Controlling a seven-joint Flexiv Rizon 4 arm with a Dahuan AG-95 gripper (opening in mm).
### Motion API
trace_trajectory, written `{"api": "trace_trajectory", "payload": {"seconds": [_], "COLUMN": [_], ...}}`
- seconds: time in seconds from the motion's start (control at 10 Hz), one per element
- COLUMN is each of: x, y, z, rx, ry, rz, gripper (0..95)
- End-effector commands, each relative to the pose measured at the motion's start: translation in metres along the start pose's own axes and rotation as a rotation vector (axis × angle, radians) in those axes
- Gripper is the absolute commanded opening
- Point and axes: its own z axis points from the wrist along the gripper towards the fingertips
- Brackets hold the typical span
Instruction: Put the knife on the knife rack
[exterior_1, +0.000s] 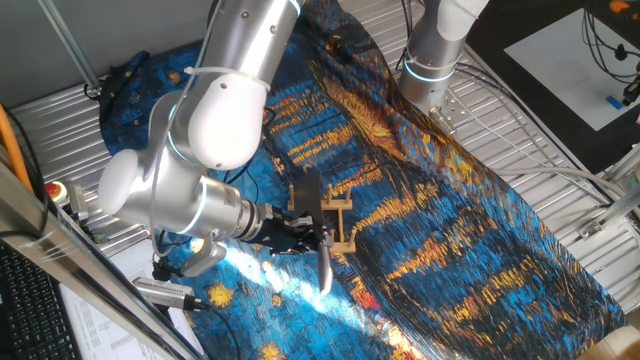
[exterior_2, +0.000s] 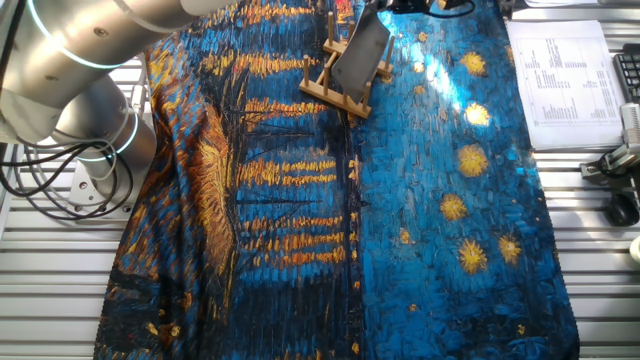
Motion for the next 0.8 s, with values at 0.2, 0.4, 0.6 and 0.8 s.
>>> {"api": "trace_trajectory", "payload": {"seconds": [0.2, 0.4, 0.6, 0.8], "x": [-0.0003, -0.0003, -0.0003, -0.0001], "y": [-0.0008, -0.0009, -0.001, -0.0021], "z": [-0.0006, -0.0004, -0.0004, 0.0005], "rx": [-0.021, -0.031, -0.037, -0.041], "ry": [0.007, 0.009, 0.004, 0.0], "rz": [-0.005, -0.007, -0.01, -0.009], "gripper": [0.0, 0.0, 0.0, 0.0]}}
